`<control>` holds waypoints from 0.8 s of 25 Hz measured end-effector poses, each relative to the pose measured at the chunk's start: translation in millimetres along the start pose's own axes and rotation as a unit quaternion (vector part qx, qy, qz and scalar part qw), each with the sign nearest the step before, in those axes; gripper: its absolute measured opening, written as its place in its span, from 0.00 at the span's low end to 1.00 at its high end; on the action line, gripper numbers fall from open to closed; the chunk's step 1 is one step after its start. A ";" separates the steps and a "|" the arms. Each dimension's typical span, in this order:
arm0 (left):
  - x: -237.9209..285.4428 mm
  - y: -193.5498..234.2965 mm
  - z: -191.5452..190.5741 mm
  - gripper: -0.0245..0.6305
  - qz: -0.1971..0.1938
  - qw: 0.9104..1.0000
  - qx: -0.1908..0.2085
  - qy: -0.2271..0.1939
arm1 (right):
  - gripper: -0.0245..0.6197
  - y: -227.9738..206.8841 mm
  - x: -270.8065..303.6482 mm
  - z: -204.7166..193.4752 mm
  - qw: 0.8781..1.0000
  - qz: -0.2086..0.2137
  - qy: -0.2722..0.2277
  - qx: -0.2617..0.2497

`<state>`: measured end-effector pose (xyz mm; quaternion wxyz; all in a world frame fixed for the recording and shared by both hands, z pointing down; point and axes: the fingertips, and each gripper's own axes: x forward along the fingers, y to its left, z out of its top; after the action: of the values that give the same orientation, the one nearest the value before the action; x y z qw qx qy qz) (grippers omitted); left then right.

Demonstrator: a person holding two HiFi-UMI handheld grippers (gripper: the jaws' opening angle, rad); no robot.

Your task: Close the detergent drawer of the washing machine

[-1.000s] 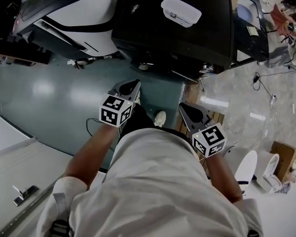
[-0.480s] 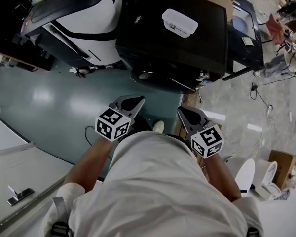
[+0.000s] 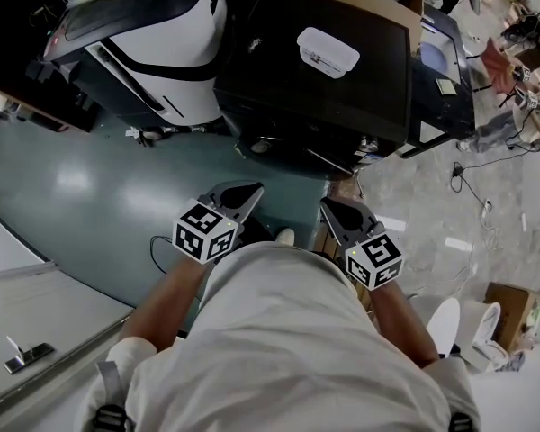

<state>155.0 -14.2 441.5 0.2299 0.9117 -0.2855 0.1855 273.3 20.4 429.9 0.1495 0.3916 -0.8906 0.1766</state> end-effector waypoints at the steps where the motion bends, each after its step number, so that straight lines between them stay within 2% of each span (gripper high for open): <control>1: 0.1 -0.2 -0.2 0.03 0.000 1.000 0.001 0.000 | 0.05 1.1 -0.4 -0.8 1.000 0.001 0.000 0.000; 14: 5.5 -3.0 -8.1 0.03 -0.007 1.000 -0.003 0.012 | 0.05 2.3 -5.6 -5.9 1.000 -0.004 -0.005 0.004; 20: 10.7 -3.0 -14.2 0.03 -0.005 1.000 0.011 0.029 | 0.05 -0.7 -5.9 -6.5 1.000 -0.007 -0.006 0.005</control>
<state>162.1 -9.3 457.3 0.2292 0.9099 -0.2719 0.2136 278.6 26.6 433.4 0.1434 0.3994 -0.8880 0.1772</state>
